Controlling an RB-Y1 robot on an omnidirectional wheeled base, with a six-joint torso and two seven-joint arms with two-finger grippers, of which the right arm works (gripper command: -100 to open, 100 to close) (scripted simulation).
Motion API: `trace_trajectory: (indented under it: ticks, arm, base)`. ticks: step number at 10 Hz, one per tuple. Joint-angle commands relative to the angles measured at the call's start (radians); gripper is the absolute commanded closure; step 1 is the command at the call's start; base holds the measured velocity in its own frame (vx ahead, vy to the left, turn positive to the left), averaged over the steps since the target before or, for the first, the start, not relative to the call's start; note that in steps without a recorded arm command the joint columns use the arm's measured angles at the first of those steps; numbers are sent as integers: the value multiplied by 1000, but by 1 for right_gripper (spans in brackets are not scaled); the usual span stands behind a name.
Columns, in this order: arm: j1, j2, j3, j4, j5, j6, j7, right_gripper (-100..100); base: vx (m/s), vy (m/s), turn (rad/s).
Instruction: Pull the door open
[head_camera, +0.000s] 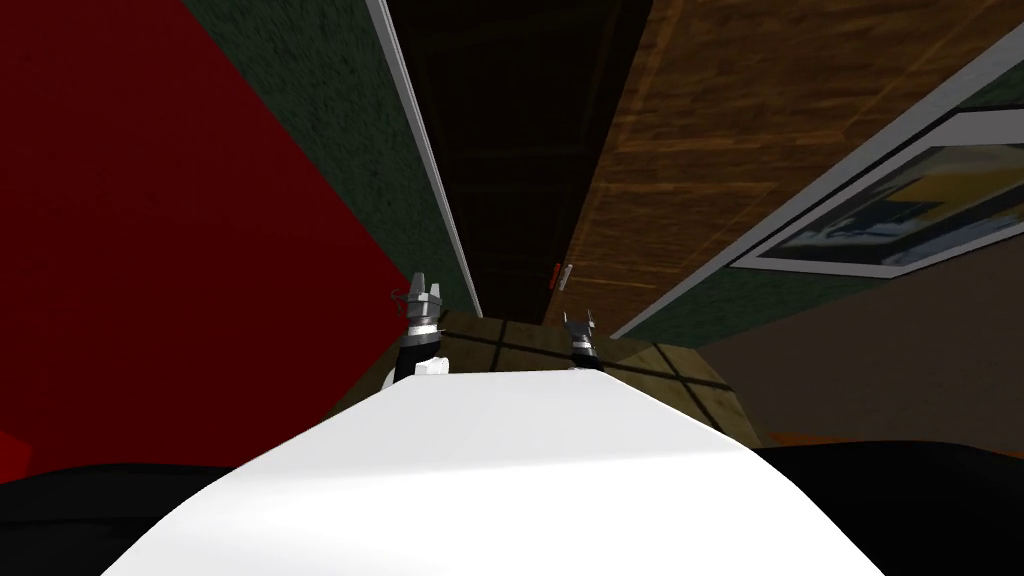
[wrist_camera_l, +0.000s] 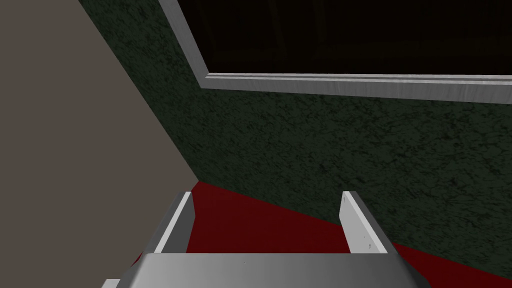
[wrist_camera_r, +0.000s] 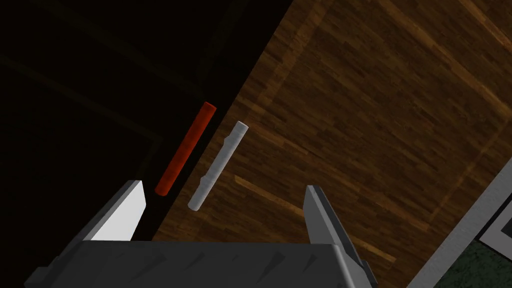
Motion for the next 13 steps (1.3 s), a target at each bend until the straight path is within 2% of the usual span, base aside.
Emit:
trace_trajectory:
  ticks: [1,13]
  arm:
    - [-12,-5,11,39,-28,-12,-39,-100]
    - [-63,-65,81,286,-212,-107,-301,-100]
  base:
    - [84,-59,84]
    - [87,-47,80]
